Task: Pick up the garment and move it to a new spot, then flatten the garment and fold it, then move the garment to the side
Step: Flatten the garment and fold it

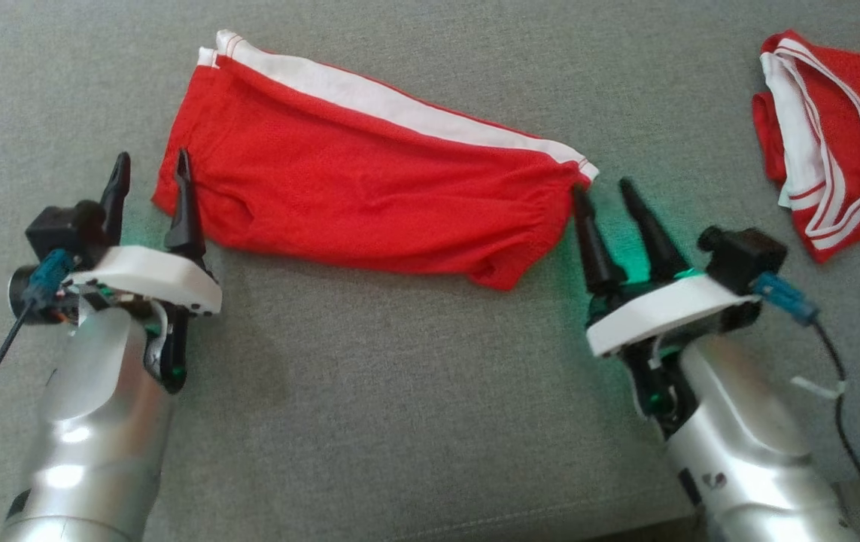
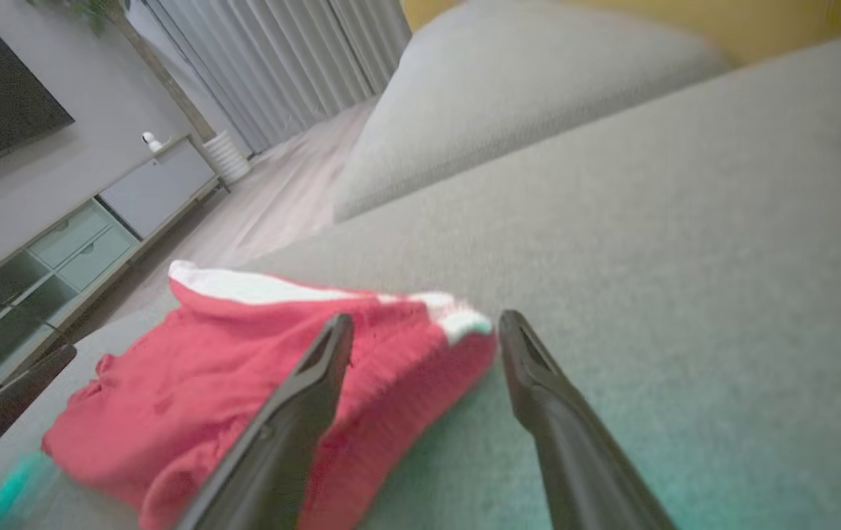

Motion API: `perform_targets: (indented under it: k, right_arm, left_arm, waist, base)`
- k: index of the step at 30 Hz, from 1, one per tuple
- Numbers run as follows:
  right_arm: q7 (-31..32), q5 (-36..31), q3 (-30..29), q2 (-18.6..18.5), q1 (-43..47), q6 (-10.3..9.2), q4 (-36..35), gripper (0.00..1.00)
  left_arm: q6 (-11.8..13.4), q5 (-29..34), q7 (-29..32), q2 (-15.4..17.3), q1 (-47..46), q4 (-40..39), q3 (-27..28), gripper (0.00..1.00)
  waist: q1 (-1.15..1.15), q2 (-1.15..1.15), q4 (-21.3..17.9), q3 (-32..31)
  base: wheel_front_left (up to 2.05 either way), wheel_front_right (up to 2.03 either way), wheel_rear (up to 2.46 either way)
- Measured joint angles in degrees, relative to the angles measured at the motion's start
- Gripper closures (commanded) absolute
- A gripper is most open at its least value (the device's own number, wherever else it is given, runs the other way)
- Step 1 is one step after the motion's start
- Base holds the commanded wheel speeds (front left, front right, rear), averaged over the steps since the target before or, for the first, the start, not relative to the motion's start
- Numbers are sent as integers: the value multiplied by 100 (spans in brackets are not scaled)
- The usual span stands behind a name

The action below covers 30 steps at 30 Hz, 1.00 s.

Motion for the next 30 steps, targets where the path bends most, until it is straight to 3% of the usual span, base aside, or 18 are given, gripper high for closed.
perform_targets:
  k: [5,13,18,21,22,23,24,30]
  right_arm:
    - [0,-522,-454,5,129,0,-365,0]
    - [0,-1011,-773,21,541,0,-599,0]
    - [0,-1106,-802,26,541,0,-662,0]
    - [0,-1114,-822,27,545,0,-669,0]
    - [0,-1114,-832,27,548,0,-669,0]
    - [0,-1115,-847,29,551,0,-672,0]
    - [0,-1115,-872,29,555,0,-675,0]
    - [0,-1138,-907,30,560,0,-657,0]
  left_arm:
    - [-41,145,0,-101,0,-46,75,0]
    - [-52,498,0,-121,-283,672,15,0]
    - [390,781,-1,-109,-695,1146,-102,0]
    - [511,845,-8,-111,-790,1404,-134,0]
    - [514,879,-9,-115,-816,1469,-145,5]
    - [543,871,-9,-123,-822,1521,-137,74]
    - [556,876,-10,-125,-822,1562,-144,100]
    - [609,875,-14,-129,-801,1750,-154,100]
  waist:
    - [0,0,-43,-25]
    - [1,0,-251,64]
    - [1,0,-378,133]
    - [1,0,-419,126]
    - [1,0,-419,115]
    - [1,0,-412,103]
    - [1,0,-398,89]
    - [1,0,-241,23]
  base:
    - [0,0,0]
    - [0,0,0]
    - [0,0,0]
    - [0,0,0]
    - [0,0,0]
    - [0,0,0]
    - [0,0,0]
    - [0,0,0]
